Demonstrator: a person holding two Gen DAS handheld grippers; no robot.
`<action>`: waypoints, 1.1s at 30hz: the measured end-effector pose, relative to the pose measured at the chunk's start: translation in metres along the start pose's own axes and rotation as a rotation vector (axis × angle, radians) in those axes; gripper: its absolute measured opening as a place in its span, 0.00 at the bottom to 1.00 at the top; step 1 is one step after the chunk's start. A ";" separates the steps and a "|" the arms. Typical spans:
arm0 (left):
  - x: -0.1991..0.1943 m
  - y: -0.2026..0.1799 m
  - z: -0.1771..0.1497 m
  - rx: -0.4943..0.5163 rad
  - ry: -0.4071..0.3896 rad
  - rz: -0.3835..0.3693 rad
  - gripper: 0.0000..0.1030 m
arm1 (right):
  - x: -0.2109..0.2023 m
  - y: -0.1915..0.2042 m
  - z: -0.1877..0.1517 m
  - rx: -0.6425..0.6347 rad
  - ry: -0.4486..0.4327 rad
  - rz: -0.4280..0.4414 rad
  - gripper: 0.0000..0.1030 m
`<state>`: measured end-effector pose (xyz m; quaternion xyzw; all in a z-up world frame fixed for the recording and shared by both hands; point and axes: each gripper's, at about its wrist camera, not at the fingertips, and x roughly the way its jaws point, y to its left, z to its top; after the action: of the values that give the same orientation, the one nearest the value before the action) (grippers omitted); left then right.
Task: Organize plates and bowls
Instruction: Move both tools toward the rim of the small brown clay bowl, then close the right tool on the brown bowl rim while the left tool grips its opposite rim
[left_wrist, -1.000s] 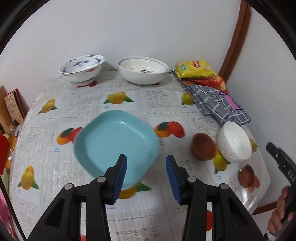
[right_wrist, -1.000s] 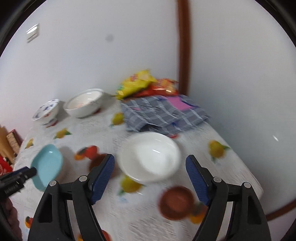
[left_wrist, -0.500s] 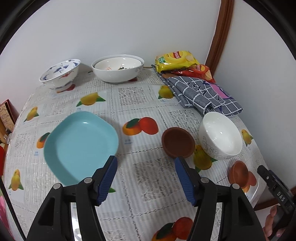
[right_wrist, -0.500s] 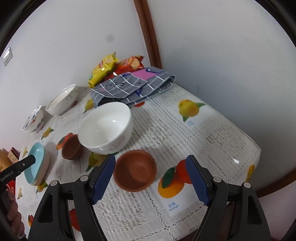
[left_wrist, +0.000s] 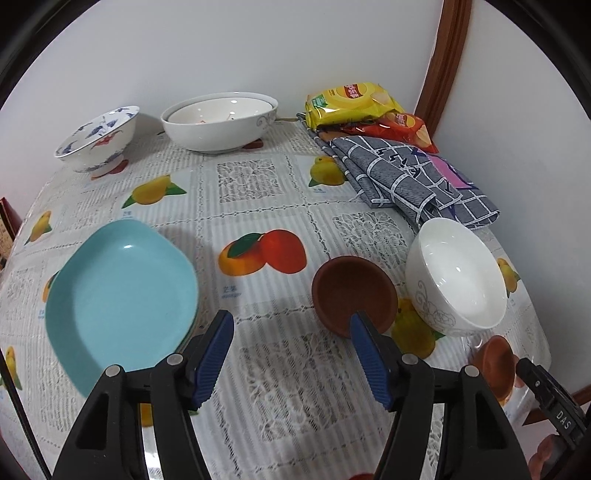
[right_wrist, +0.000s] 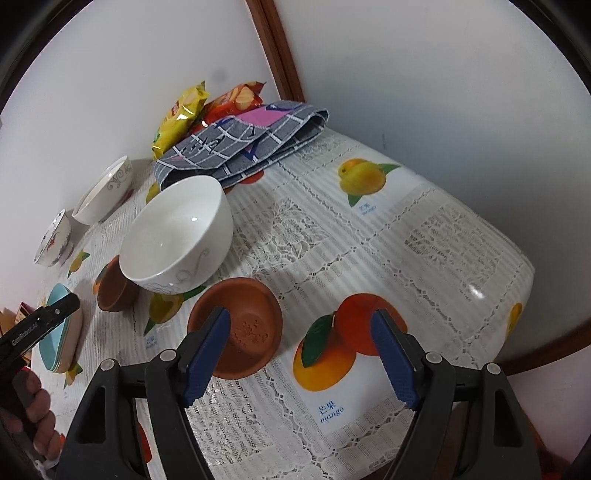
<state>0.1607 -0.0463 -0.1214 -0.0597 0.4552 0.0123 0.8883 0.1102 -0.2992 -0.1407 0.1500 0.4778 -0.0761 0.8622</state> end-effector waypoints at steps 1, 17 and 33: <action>0.003 -0.001 0.001 0.001 0.001 0.000 0.62 | 0.002 -0.001 0.000 0.004 0.008 0.001 0.74; 0.050 -0.019 0.014 0.044 0.084 -0.009 0.60 | 0.023 0.012 -0.001 -0.061 0.071 -0.019 0.55; 0.072 -0.021 0.018 0.050 0.116 -0.031 0.36 | 0.037 0.020 -0.001 -0.076 0.087 -0.049 0.31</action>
<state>0.2189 -0.0674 -0.1677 -0.0452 0.5049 -0.0162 0.8618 0.1343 -0.2791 -0.1688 0.1085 0.5209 -0.0722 0.8436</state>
